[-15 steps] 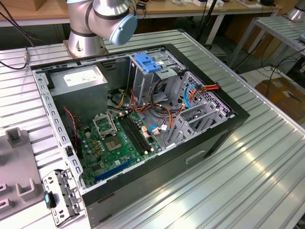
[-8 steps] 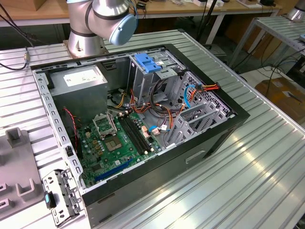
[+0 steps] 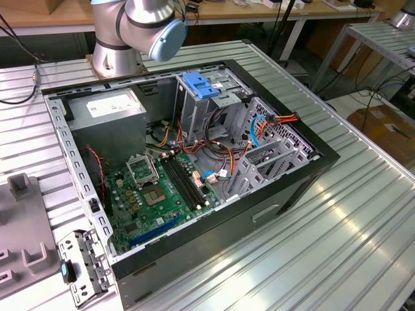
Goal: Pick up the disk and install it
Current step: 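Pick up the disk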
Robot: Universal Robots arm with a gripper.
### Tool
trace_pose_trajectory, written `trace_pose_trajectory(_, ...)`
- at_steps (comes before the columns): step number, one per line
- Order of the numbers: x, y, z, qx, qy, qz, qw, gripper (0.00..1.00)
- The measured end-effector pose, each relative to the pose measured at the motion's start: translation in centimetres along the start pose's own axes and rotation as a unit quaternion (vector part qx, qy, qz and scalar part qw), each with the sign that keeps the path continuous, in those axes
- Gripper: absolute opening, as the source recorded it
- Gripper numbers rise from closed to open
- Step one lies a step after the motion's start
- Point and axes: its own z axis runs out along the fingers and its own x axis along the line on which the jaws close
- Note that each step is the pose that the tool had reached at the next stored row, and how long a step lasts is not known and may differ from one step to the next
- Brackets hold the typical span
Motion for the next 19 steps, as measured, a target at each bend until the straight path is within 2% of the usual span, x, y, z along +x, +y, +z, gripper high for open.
trace_pose_trajectory(14, -0.01, 0.0, 0.12, 0.0004, 0.0006, 0.0, 1.0, 0.51)
trace_pose_trajectory(19, -0.35, 0.05, 0.35, 0.0009, 0.0008, 0.0, 1.0, 0.51)
